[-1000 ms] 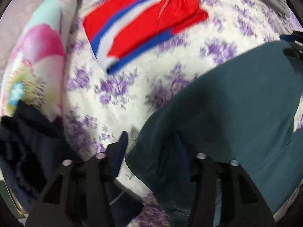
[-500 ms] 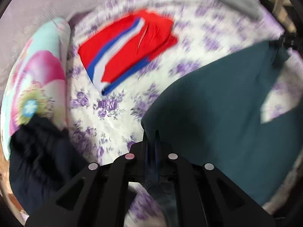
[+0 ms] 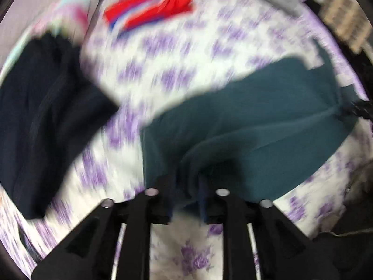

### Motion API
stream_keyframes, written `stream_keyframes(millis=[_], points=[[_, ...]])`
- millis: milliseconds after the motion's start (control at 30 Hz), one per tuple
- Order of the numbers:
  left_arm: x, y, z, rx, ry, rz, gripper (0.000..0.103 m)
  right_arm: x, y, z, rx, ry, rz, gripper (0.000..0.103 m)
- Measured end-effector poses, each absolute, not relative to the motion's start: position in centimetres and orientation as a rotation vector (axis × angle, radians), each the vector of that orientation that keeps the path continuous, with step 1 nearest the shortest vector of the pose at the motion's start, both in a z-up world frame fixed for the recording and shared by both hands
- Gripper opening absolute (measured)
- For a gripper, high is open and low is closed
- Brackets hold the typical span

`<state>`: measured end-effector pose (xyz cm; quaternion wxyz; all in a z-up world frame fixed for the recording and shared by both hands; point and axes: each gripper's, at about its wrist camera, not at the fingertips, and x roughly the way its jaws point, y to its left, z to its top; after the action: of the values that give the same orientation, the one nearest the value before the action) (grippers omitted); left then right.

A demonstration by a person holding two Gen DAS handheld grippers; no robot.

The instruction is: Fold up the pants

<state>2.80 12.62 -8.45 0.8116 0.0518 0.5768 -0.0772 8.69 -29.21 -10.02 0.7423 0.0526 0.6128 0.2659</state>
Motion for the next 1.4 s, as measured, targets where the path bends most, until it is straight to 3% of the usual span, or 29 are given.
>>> stream_keyframes(millis=[33, 100, 267, 567, 900, 967, 1000, 1033, 1067, 1100, 1333, 1400], points=[[2.3, 12.9, -8.9, 0.098, 1.235, -0.145, 0.031, 7.9, -29.1, -10.5, 0.102, 1.355, 0.548, 0.053], [1.2, 13.7, -8.5, 0.068, 1.203, -0.094, 0.057, 6.8, -29.0, -10.0, 0.111, 1.323, 0.538, 0.057], [-0.7, 15.7, -6.4, -0.052, 1.167, -0.076, 0.072, 5.7, -30.1, -7.2, 0.177, 1.238, 0.508, 0.058], [0.2, 16.4, -8.5, -0.492, 1.372, -0.089, 0.073, 5.5, -31.0, -4.4, 0.235, 1.152, 0.460, 0.061], [2.4, 17.1, -11.1, -0.910, 1.477, -0.002, 0.073, 5.3, -30.8, -4.2, 0.279, 1.112, 0.459, 0.064], [2.8, 16.8, -12.6, -0.957, 1.537, 0.024, 0.065, 5.2, -30.7, -3.8, 0.283, 1.095, 0.449, 0.064], [2.9, 16.6, -13.3, -0.985, 1.550, 0.046, 0.048, 5.2, -30.7, -3.5, 0.277, 1.088, 0.444, 0.064], [2.9, 16.7, -13.5, -0.999, 1.545, 0.059, 0.036, 5.2, -30.7, -3.3, 0.276, 1.085, 0.444, 0.064], [2.9, 16.6, -13.6, -1.016, 1.530, 0.072, 0.016, 5.2, -30.8, -3.2, 0.277, 1.082, 0.444, 0.064], [3.0, 16.7, -13.6, -1.017, 1.514, 0.075, 0.004, 5.2, -30.8, -3.0, 0.278, 1.080, 0.443, 0.064], [2.7, 15.3, -6.2, -0.535, 1.339, 0.150, 0.005, 5.8, -31.4, -3.3, 0.268, 1.087, 0.412, 0.064], [3.1, 15.2, -6.6, -0.392, 1.357, 0.192, 0.012, 6.2, -31.8, -4.1, 0.250, 1.112, 0.361, 0.064]])
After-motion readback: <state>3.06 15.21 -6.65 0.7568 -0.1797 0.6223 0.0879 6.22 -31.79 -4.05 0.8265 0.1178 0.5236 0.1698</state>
